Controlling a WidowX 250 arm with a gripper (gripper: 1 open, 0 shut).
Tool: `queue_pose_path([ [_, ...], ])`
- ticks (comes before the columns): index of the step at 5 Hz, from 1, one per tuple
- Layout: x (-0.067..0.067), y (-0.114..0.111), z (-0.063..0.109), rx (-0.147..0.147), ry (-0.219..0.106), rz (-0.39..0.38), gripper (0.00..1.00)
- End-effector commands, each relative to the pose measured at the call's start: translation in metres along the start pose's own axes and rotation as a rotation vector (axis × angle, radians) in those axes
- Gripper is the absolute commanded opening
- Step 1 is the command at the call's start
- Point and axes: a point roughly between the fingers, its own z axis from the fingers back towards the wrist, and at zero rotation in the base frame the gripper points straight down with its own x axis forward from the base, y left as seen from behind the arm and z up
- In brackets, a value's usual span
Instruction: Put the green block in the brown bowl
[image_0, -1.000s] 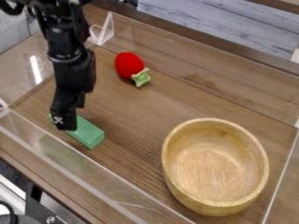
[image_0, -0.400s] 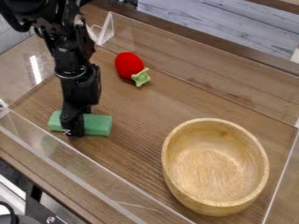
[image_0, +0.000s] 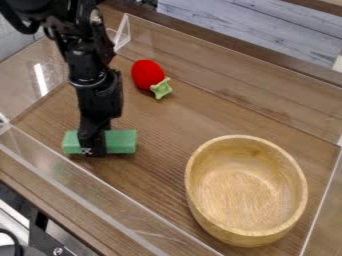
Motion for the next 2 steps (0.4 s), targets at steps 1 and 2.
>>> queue_pose_path([
  [1, 0.0091, -0.0005, 0.0021, 0.032, -0.020, 0.027, 0.00],
  [2, 0.0160, -0.0032, -0.0040, 0.027, -0.027, 0.059, 0.00],
])
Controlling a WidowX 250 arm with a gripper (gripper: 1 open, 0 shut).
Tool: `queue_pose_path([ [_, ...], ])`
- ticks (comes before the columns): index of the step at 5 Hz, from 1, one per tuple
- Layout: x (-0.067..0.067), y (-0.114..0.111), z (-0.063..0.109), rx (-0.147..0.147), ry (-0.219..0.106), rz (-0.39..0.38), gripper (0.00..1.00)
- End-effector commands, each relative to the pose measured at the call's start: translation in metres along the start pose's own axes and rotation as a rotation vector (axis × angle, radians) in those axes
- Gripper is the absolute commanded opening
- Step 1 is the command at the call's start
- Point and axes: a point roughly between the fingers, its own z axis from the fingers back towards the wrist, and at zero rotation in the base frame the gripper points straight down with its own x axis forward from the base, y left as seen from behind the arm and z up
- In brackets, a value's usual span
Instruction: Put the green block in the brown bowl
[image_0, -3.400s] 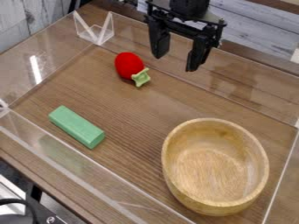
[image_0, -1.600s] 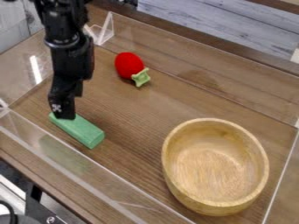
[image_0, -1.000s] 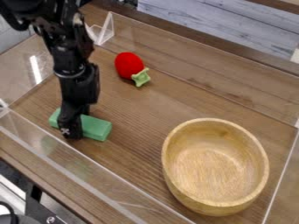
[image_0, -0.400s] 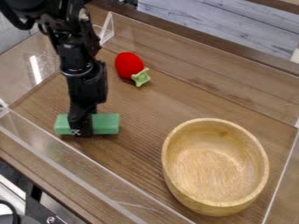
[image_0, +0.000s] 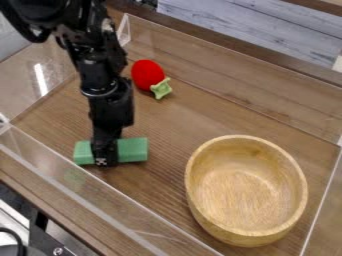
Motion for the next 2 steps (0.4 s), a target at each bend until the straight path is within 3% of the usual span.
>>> queue_pose_path([
  [1, -0.0005, 0.0057, 0.0103, 0.020, -0.012, 0.019, 0.00],
  [2, -0.0027, 0.0073, 0.0169, 0.015, -0.020, 0.043, 0.00],
])
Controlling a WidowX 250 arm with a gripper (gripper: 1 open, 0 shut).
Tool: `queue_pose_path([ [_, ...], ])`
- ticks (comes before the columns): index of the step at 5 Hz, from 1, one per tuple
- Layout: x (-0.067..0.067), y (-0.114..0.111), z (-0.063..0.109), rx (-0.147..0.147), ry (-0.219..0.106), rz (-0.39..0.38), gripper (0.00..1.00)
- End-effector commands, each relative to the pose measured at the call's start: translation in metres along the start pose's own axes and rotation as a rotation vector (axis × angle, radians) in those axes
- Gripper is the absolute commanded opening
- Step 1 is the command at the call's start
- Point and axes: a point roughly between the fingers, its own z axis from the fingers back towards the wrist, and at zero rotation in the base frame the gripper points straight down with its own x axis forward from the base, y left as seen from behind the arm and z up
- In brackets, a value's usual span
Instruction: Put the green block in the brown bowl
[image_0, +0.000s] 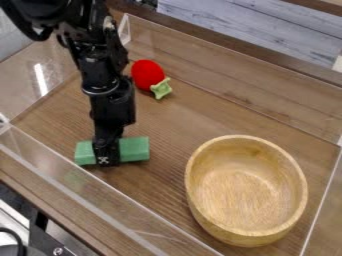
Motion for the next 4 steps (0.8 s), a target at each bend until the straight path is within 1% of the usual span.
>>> queue_pose_path([
  [1, 0.009, 0.014, 0.012, 0.056, -0.028, 0.046, 0.00],
  [2, 0.016, 0.012, 0.031, 0.063, -0.029, 0.089, 0.00],
  [3, 0.032, 0.006, 0.062, 0.100, -0.029, 0.172, 0.00],
  [4, 0.061, -0.022, 0.065, 0.110, -0.054, 0.263, 0.00],
])
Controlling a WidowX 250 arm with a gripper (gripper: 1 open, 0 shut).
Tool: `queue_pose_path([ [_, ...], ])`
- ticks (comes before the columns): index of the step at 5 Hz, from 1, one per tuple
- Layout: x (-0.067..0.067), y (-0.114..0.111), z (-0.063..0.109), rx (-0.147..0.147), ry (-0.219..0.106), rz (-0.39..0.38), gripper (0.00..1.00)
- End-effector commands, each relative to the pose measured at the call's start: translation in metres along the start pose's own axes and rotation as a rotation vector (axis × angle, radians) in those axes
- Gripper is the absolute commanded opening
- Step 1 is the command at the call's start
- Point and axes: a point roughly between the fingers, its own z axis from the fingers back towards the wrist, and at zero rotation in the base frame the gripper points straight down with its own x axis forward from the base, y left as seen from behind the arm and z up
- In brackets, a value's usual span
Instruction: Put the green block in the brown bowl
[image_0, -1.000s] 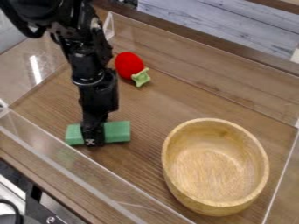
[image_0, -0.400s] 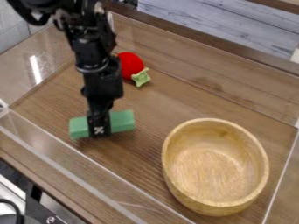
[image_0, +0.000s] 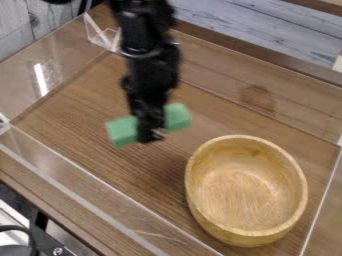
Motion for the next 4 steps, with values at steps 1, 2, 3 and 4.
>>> queue_pose_path([
  [1, 0.026, -0.031, 0.006, 0.025, -0.043, 0.077, 0.00],
  [2, 0.041, -0.059, 0.004, 0.015, -0.058, 0.093, 0.00],
  [3, 0.048, -0.076, 0.003, 0.017, -0.087, 0.114, 0.00],
  [4, 0.044, -0.074, 0.008, 0.026, -0.111, 0.161, 0.00],
])
